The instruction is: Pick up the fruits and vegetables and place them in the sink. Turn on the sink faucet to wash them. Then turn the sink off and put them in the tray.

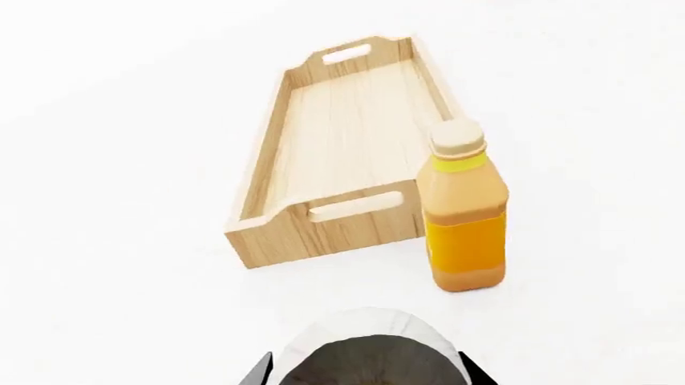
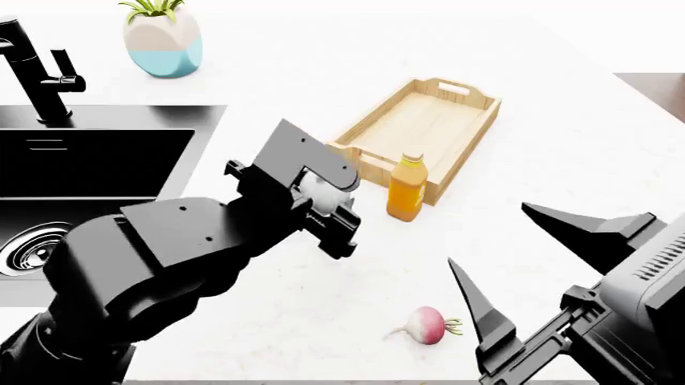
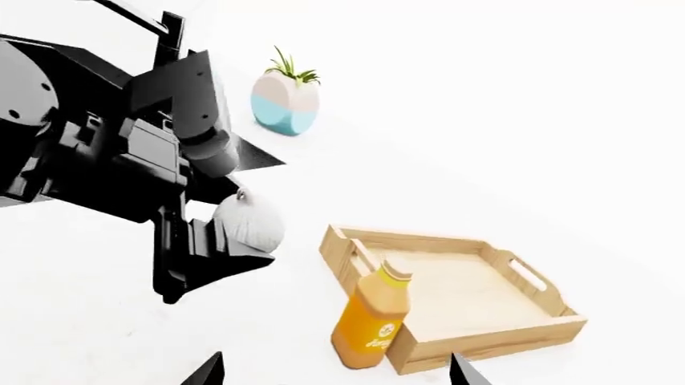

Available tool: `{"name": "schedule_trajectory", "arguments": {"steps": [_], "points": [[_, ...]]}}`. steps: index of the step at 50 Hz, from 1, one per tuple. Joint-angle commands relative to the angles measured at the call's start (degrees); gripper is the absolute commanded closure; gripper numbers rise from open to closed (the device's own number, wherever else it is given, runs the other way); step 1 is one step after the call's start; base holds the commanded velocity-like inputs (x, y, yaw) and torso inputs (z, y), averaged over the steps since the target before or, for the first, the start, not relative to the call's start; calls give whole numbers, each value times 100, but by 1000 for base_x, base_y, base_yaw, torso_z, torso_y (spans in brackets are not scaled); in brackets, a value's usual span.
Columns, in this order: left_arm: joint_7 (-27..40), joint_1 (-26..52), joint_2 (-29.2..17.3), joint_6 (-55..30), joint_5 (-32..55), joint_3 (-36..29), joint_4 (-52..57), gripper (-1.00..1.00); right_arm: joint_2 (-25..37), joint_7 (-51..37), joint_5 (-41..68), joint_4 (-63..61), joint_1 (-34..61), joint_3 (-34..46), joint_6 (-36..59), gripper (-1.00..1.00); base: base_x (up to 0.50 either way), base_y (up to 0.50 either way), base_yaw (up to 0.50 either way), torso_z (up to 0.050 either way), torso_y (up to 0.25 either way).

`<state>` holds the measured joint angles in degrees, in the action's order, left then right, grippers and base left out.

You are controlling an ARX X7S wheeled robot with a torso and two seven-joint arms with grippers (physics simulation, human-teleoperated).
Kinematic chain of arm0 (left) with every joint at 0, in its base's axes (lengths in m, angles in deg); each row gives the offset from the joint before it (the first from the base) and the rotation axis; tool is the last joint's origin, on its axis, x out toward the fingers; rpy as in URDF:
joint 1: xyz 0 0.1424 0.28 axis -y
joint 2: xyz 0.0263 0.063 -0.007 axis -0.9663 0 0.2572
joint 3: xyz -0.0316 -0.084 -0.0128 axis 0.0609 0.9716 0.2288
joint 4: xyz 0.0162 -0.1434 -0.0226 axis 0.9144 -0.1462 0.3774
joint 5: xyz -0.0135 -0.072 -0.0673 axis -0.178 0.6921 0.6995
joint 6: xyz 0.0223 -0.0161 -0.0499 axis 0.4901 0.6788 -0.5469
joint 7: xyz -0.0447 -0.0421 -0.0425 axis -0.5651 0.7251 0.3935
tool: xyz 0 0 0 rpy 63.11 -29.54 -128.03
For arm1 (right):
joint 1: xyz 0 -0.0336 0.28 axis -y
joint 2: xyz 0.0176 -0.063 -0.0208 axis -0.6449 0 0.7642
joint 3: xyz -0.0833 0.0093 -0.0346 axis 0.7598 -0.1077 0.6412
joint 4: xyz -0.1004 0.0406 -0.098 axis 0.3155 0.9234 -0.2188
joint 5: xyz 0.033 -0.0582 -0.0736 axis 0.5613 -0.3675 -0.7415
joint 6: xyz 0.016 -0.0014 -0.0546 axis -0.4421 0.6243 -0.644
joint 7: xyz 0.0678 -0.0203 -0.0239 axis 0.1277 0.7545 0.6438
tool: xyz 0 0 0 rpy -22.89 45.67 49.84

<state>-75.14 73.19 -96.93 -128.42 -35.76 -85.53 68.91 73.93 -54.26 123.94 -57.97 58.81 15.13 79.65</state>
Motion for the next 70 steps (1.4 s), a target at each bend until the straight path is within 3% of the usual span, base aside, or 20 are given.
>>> {"name": "schedule_trajectory", "arguments": {"steps": [1,6,9,13,18,23,42,57,70], "points": [[764,-286,-428,-622,748,905,1300,100,368,-167,1104,171,2118,1214,742,-100,0,0,0,0,0],[778,-285,-436,-616,766,906,1302,100,358,-172,1119,177,2163,1238,766,-100,0,0,0,0,0],[781,-282,-465,-639,817,932,1343,100,151,431,1445,261,3851,1962,1961,-100,0,0,0,0,0],[740,-227,-528,-675,823,869,1363,100,-76,1989,1194,635,5243,2477,2937,-100,0,0,0,0,0],[777,-179,-580,-762,922,933,1426,100,24,4340,-591,864,5668,3323,3024,-100,0,0,0,0,0],[819,-145,-605,-809,1004,1007,1443,100,73,5428,-951,1215,5936,3567,2786,-100,0,0,0,0,0],[841,-128,-640,-736,1015,948,1350,100,-212,5332,-263,1497,5177,3260,1902,-100,0,0,0,0,0],[872,-101,-668,-737,1077,897,1367,100,-617,5516,-1648,1315,5345,4546,2657,-100,0,0,0,0,0],[917,-70,-684,-736,1125,861,1381,100,-808,5500,-2031,1595,5335,4841,2682,-100,0,0,0,0,0]]}}
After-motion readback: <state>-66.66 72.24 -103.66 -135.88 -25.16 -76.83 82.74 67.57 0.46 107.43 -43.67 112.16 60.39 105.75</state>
